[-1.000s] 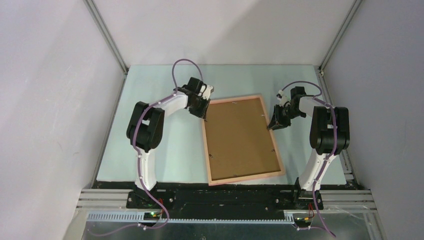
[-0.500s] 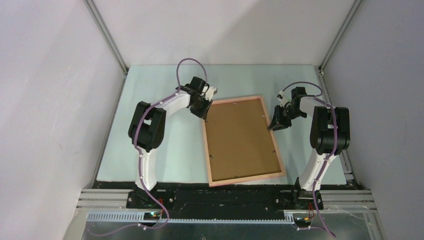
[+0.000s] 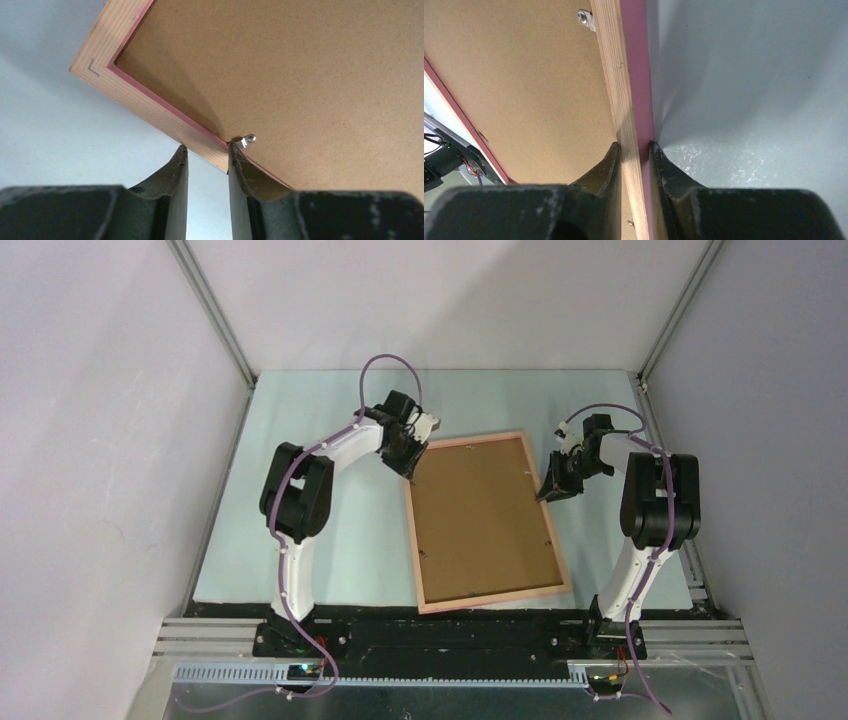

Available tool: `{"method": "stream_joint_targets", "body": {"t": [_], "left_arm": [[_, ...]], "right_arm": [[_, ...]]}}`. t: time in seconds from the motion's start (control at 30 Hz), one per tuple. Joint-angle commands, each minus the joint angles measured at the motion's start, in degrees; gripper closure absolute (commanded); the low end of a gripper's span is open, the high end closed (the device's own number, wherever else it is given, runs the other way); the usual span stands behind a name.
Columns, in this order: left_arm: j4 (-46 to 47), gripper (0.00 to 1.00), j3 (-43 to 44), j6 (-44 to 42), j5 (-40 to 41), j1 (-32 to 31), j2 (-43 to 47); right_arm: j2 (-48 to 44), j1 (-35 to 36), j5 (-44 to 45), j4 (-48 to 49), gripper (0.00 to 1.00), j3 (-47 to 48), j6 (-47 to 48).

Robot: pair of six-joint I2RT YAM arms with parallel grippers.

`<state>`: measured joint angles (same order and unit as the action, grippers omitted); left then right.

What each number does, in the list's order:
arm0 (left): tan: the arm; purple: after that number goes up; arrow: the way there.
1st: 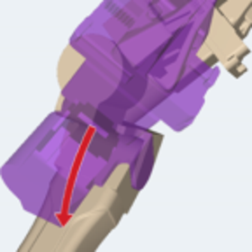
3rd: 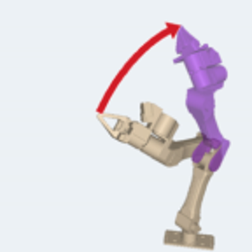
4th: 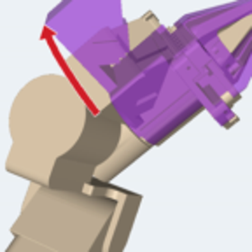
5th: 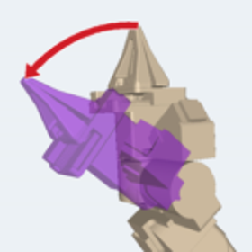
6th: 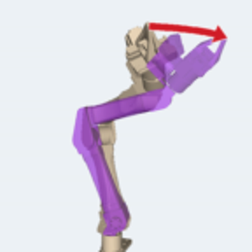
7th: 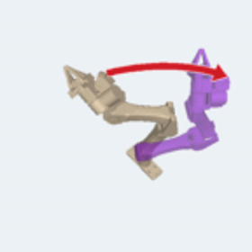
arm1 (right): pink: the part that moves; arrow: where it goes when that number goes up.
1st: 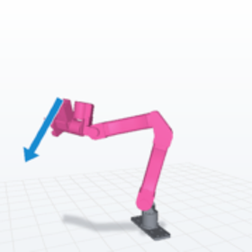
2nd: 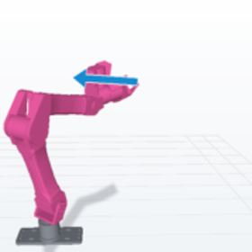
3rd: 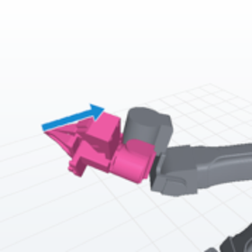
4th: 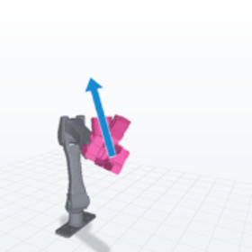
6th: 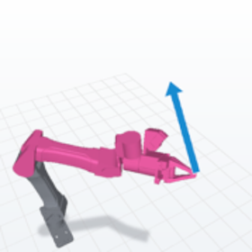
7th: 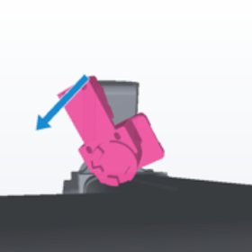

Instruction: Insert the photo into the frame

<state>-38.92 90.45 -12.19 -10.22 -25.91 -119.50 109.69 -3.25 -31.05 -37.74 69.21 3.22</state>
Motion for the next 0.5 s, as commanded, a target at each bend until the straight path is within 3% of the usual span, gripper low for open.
{"method": "stream_joint_targets", "body": {"t": [0.0,0.17,0.47], "left_arm": [[-10.61,0.73,-0.50,-8.09,-11.44,-5.53,-2.46],[-10.38,0.61,1.93,-3.63,-10.04,-4.92,-2.88],[-6.29,0.52,4.41,7.22,-10.54,-3.53,-4.34]], "right_arm": [[1.61,-0.18,0.81,3.14,1.00,-0.96,-1.64],[1.58,-0.14,0.61,3.15,1.00,-1.01,-1.64],[1.41,-0.12,0.10,3.19,1.00,-1.01,-1.81]]}}
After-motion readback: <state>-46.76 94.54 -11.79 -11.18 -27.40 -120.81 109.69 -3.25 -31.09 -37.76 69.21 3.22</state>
